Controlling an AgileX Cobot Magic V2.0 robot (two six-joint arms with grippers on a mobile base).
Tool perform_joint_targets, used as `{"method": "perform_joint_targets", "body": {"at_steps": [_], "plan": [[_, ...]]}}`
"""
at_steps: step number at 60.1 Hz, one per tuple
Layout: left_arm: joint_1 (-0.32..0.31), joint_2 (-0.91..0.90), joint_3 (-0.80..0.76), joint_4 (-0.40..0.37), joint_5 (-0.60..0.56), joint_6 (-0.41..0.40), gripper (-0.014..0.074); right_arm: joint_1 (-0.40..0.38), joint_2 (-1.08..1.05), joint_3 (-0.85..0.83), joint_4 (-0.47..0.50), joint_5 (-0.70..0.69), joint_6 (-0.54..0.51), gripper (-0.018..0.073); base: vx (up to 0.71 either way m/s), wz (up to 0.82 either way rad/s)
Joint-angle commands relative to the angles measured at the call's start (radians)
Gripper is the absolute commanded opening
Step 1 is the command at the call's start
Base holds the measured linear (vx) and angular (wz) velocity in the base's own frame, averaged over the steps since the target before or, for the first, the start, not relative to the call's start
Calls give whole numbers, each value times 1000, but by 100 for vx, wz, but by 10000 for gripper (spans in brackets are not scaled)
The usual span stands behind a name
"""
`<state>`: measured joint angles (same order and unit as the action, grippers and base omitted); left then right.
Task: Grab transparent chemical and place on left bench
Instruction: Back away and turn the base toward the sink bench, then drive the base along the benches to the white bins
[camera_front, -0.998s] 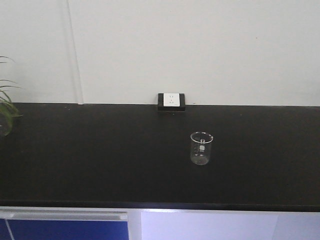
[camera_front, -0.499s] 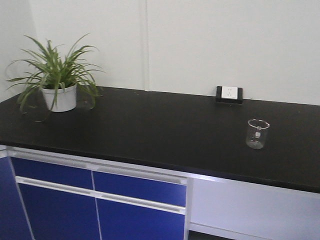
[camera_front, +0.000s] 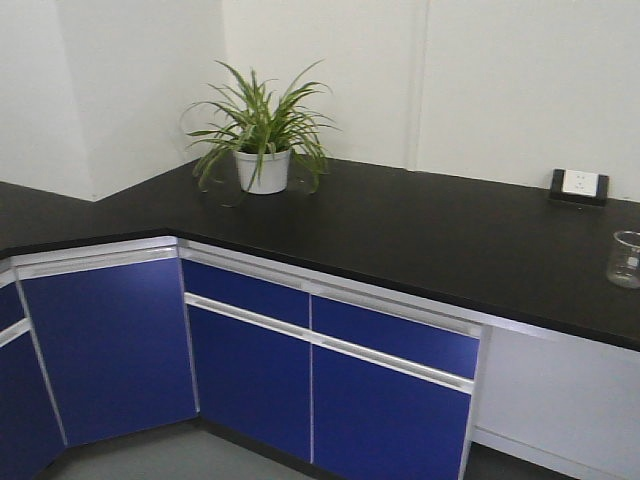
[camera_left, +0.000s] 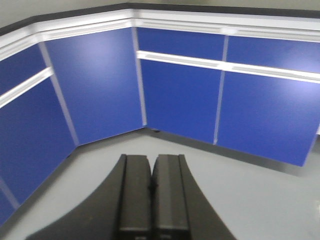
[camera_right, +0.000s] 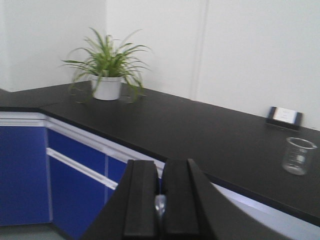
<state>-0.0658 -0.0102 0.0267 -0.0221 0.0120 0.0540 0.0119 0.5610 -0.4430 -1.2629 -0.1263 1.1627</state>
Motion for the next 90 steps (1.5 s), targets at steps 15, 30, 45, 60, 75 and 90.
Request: {"method": "perform_joint_targets", "body": {"at_steps": [15, 30, 45, 60, 75, 90], "plan": [[-2, -19, 16, -1, -78, -8, -3, -3, -1, -30, 2, -18, 1, -3, -18, 51], [-2, -19, 16, -1, -78, -8, -3, -3, -1, -30, 2, -19, 1, -3, -11, 57], [-2, -19, 16, -1, -78, -8, -3, -3, -1, -30, 2, -19, 1, -3, -5, 76], [-2, -19, 16, -1, -78, -8, -3, -3, -1, -30, 2, -19, 1, -3, 1, 79], [-2, -19, 16, -1, -78, -8, -3, -3, -1, -30, 2, -19, 1, -3, 8, 69], [-2, -19, 16, -1, -78, -8, -3, -3, -1, -30, 2, -19, 1, -3, 13, 60]]}}
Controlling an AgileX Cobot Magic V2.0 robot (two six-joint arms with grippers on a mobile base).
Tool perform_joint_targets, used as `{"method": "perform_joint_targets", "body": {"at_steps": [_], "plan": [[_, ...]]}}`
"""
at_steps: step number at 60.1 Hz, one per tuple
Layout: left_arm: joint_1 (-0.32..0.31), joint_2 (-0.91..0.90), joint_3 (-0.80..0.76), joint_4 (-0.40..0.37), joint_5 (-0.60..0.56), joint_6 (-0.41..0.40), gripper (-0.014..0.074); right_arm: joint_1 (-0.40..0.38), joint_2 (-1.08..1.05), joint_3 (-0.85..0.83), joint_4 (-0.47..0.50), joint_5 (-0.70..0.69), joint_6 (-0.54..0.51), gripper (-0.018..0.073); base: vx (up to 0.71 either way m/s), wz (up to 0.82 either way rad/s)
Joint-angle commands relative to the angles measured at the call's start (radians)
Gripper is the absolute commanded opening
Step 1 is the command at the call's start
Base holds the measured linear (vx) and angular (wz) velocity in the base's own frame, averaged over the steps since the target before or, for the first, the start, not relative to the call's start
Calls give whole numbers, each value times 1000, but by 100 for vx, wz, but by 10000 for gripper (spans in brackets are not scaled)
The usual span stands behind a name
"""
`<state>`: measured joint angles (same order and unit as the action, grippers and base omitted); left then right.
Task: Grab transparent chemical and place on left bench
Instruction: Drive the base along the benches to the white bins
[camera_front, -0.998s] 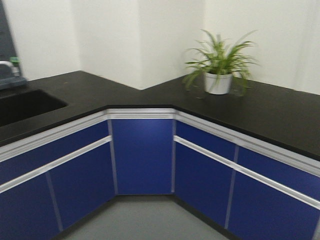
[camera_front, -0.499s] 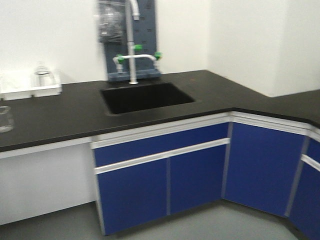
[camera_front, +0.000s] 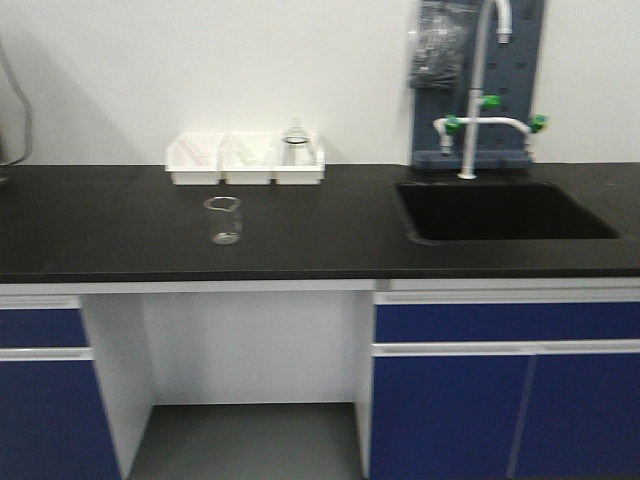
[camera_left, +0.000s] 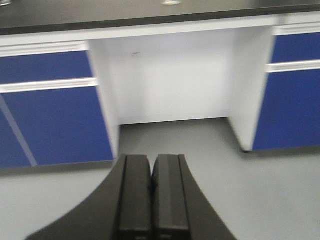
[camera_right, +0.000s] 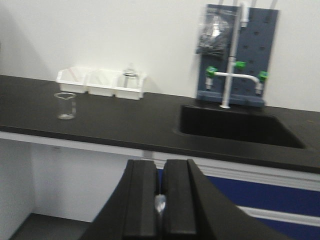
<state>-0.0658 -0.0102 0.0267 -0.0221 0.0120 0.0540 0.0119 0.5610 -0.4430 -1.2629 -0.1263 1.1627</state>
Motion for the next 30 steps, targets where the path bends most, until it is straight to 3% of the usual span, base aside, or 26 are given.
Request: {"method": "perform_joint_targets", "body": {"at_steps": [1, 30], "plan": [[-2, -19, 16, -1, -78, -8, -3, -3, -1, -30, 2, -19, 1, -3, 15, 59], [-2, -19, 16, -1, -78, -8, -3, -3, -1, -30, 3, -20, 1, -3, 21, 77]]}}
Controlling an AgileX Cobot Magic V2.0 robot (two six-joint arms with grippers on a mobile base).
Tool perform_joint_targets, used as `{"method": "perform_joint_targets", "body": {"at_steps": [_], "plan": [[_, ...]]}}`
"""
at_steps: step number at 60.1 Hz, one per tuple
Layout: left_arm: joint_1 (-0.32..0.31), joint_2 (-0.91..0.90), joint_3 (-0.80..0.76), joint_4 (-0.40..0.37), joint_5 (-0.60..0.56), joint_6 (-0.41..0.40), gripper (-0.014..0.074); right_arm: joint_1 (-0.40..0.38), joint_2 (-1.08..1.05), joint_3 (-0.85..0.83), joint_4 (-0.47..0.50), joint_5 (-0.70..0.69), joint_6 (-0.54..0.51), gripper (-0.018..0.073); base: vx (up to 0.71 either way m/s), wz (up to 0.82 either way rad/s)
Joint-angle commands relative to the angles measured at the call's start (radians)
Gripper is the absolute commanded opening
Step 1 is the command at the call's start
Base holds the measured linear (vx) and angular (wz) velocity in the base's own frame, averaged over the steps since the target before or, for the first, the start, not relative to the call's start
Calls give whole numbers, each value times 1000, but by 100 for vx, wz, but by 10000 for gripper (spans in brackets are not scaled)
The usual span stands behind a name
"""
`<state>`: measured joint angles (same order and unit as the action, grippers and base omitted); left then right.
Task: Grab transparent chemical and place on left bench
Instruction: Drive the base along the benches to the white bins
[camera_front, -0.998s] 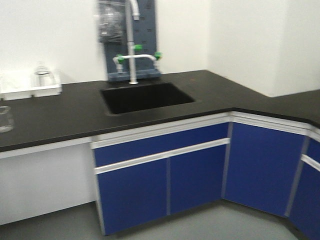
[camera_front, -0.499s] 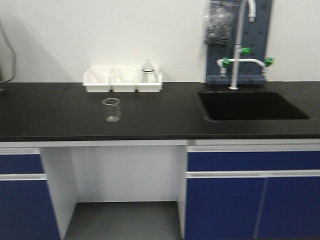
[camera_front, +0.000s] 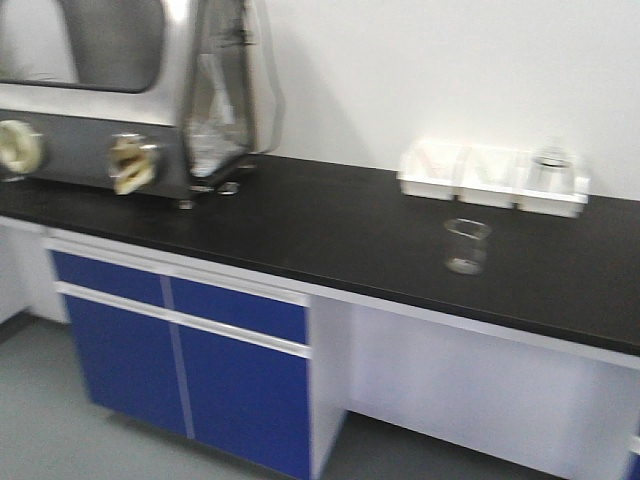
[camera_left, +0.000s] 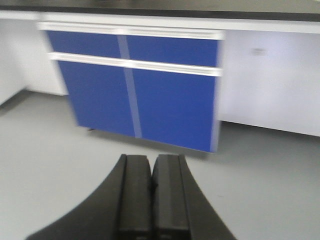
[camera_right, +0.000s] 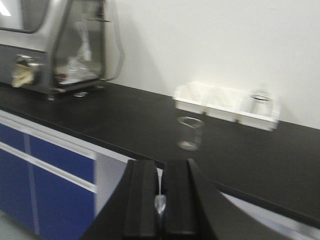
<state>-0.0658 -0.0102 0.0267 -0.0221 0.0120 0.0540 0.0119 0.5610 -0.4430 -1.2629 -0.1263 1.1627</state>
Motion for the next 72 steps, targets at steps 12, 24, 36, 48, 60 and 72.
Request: {"method": "perform_joint_targets", "body": {"at_steps": [12, 24, 36, 48, 60, 72], "plan": [[-2, -19, 16, -1, -78, -8, -3, -3, -1, -30, 3, -20, 1, -3, 28, 76], [-2, -19, 16, -1, -78, -8, -3, -3, -1, -30, 3, -20, 1, -3, 32, 52], [-2, -19, 16, -1, -78, -8, -3, -3, -1, -30, 3, -19, 1, -3, 37, 22], [-2, -19, 16, -1, -78, -8, -3, -3, -1, -30, 3, -19, 1, -3, 40, -14], [-2, -19, 16, -1, -78, -8, -3, -3, -1, -30, 3, -17, 1, -3, 38, -37], [-2, -19, 16, -1, -78, -8, -3, -3, -1, -30, 3, -17, 1, -3, 34, -43]]}}
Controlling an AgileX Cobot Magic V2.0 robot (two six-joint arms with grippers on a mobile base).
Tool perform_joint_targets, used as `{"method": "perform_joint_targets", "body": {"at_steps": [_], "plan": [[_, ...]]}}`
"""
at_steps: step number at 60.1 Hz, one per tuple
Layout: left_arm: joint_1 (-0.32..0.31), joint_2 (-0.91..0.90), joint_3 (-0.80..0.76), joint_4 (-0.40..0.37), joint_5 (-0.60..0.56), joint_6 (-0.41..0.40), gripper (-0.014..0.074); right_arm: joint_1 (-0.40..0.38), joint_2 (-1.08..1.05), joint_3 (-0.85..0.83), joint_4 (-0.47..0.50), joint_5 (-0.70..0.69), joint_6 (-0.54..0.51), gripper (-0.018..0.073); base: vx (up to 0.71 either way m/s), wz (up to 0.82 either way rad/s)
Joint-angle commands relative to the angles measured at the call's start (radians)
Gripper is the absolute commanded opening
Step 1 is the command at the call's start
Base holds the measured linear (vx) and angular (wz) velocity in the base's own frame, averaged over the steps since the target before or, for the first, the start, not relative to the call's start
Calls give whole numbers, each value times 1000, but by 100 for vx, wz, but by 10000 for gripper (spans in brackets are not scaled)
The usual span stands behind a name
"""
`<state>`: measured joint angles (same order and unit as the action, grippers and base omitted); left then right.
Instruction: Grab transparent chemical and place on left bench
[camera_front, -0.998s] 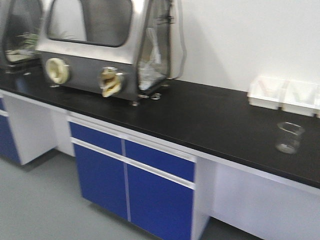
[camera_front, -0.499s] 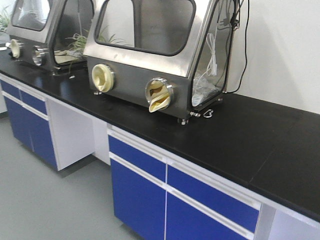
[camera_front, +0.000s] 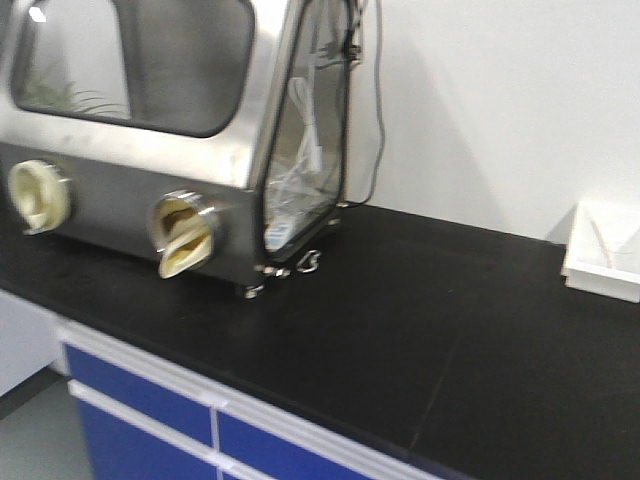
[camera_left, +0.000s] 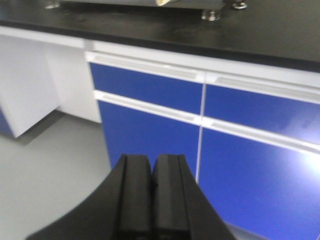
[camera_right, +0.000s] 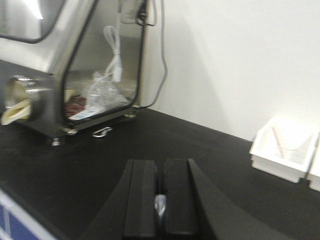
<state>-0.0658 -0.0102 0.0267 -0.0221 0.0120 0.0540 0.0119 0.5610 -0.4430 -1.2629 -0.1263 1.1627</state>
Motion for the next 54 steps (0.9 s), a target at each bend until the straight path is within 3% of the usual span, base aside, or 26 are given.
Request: {"method": "perform_joint_targets", "body": {"at_steps": [1, 54], "plan": [[-2, -19, 16, -1, -78, -8, -3, -3, -1, -30, 3, -17, 1, -3, 32, -46], [-2, -19, 16, -1, -78, -8, -3, -3, -1, -30, 3, -19, 1, -3, 25, -53]]}}
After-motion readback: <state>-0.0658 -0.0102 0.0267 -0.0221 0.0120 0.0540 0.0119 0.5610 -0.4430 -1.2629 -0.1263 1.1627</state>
